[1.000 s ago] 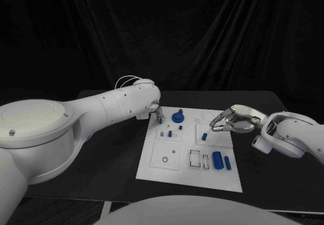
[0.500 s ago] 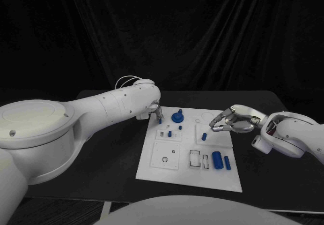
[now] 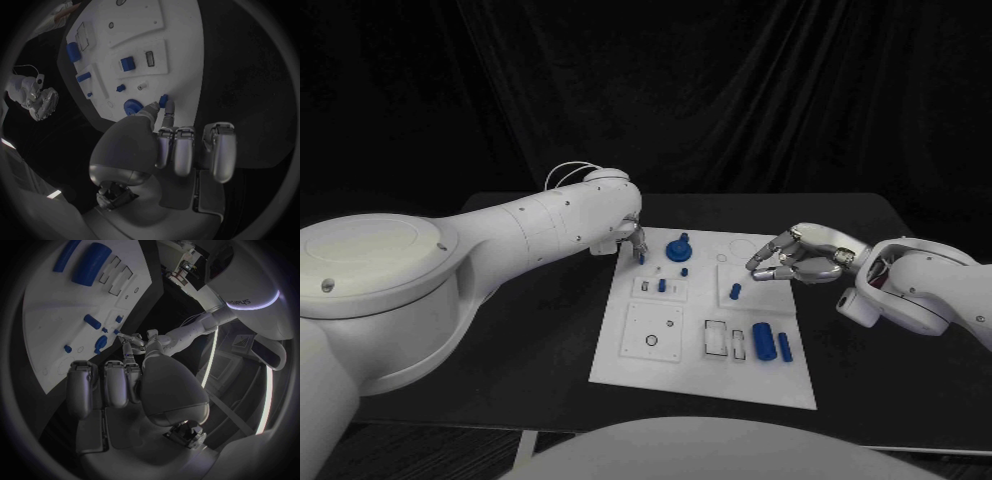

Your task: Assemble the parts on the task board

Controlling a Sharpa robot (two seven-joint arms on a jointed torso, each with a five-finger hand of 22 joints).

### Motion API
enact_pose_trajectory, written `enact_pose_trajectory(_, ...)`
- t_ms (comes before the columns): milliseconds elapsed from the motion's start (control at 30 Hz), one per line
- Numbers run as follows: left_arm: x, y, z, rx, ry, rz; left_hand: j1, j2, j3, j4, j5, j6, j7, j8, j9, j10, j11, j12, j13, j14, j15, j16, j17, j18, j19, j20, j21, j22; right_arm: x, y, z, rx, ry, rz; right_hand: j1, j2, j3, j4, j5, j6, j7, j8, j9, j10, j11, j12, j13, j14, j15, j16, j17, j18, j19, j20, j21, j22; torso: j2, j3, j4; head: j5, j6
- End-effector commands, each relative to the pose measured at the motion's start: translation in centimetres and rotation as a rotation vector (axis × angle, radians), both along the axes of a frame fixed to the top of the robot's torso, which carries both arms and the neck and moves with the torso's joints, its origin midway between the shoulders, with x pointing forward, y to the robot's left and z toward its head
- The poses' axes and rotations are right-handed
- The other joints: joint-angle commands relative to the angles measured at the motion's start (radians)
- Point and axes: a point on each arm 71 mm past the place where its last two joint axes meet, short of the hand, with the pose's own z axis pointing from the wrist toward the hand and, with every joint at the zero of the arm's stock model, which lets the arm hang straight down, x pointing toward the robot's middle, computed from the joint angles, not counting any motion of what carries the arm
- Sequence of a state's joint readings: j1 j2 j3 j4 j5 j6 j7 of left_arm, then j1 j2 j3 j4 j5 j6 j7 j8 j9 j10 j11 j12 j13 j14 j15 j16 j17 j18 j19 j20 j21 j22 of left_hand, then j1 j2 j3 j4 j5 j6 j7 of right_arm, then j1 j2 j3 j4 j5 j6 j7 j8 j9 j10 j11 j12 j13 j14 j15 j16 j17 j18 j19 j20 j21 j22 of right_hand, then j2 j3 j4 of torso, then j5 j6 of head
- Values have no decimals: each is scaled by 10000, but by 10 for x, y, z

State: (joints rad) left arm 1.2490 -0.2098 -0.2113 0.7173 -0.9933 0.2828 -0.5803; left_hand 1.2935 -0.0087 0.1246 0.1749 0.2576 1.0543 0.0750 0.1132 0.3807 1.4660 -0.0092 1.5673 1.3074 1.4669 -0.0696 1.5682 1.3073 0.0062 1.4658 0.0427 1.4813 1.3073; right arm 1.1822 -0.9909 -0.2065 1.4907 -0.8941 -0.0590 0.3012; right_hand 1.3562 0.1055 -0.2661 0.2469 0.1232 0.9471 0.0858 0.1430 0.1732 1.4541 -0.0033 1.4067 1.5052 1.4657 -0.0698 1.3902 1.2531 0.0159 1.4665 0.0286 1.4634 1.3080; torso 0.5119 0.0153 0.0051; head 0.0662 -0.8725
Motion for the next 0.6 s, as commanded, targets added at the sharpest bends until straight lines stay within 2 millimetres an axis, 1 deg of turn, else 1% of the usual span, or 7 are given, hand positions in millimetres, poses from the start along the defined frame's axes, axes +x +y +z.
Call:
enact_pose_trajectory(33,-2,-3,-2,-89,152,-170,126,24,24,-93,23,60,-15,-53,-13,1048,9,35,2634,1039,27,26,2635,152,721,5,-58,2278,-1,0,-1,-17,114,29,192,283,14,-67,51,63,20,-28,-10,455,-55,-39,-1615,480,-49,-62,-10,127,535,70,-32,2247,-1,-1,2,-39,-2)
enact_pose_trajectory(300,-2,-4,-3,-86,172,-173,183,51,69,-155,20,77,-22,-50,-20,1048,5,35,2634,1039,24,26,2635,151,724,2,-52,2281,-1,0,-1,-18,126,37,219,269,7,-94,48,67,20,-28,-11,444,-54,-62,-1647,479,-47,-62,-12,131,529,73,-46,2243,2,2,6,-66,-2)
enact_pose_trajectory(367,-2,-4,-3,-87,171,-173,278,77,137,-257,111,101,-31,-44,-26,1048,-3,35,2634,1039,16,26,2635,152,722,-4,-60,2281,-1,0,-1,-20,128,36,219,269,7,-94,48,67,20,-28,-11,444,-54,-62,-1647,479,-47,-62,-12,131,529,73,-46,2243,5,2,6,-80,-2)
enact_pose_trajectory(467,-2,-4,-3,-95,160,-171,373,85,222,-389,333,111,-33,-46,-40,1048,-9,35,2634,1039,9,26,2635,151,724,-12,-59,2285,-1,0,-1,-24,134,35,219,269,7,-94,48,67,20,-28,-11,444,-54,-62,-1647,479,-47,-62,-12,131,529,73,-46,2243,5,0,7,-91,-2)
enact_pose_trajectory(600,-2,-4,-3,-103,147,-169,407,96,258,-437,391,126,-38,-40,-41,1048,-13,35,2634,1039,7,26,2635,151,725,-14,-60,2286,-1,0,-2,-28,143,35,219,269,7,-94,48,67,20,-28,-11,444,-54,-62,-1647,479,-47,-62,-12,131,529,73,-46,2243,-2,-2,2,-81,-2)
